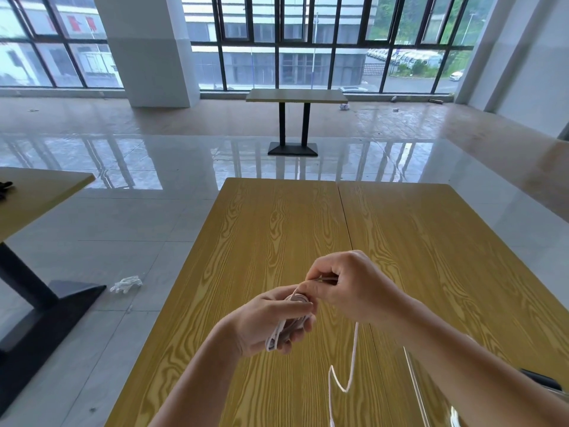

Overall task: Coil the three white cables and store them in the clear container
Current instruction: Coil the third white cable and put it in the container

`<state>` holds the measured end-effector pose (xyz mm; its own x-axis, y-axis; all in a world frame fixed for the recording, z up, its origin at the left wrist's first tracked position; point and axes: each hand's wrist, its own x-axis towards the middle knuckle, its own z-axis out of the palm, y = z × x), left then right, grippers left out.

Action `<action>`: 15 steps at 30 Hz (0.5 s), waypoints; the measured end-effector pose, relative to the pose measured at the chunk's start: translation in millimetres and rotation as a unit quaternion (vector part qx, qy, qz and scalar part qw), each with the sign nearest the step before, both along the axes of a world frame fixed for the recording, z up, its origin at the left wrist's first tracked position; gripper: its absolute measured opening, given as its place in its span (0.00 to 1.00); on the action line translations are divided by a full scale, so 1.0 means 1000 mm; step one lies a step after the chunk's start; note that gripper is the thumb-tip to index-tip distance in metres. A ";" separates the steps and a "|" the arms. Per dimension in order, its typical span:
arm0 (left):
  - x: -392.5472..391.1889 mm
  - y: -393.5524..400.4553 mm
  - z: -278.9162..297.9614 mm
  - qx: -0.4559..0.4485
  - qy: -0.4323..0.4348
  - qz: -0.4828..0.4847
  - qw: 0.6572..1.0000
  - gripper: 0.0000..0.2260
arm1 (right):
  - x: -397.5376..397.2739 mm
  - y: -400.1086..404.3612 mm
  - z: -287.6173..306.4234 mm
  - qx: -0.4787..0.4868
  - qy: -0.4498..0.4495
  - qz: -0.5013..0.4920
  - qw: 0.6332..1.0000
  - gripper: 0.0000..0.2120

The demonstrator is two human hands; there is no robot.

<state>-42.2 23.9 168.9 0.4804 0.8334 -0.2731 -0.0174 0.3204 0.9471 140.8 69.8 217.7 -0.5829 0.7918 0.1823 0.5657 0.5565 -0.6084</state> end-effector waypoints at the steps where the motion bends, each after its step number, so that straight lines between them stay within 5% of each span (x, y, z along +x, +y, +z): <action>1: -0.002 -0.001 0.000 0.001 -0.003 -0.002 1.000 0.03 | 0.001 0.000 -0.001 -0.007 -0.001 0.008 1.000 0.05; 15: -0.007 0.006 -0.011 -0.025 -0.166 0.226 0.960 0.13 | 0.010 0.006 -0.017 -0.001 -0.048 -0.063 0.997 0.11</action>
<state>-49.0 29.5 158.0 0.1414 0.9669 -0.2123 -0.4636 0.2542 0.8488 150.5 76.2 200.4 -0.4934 0.8601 0.1294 0.6862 0.4764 -0.5497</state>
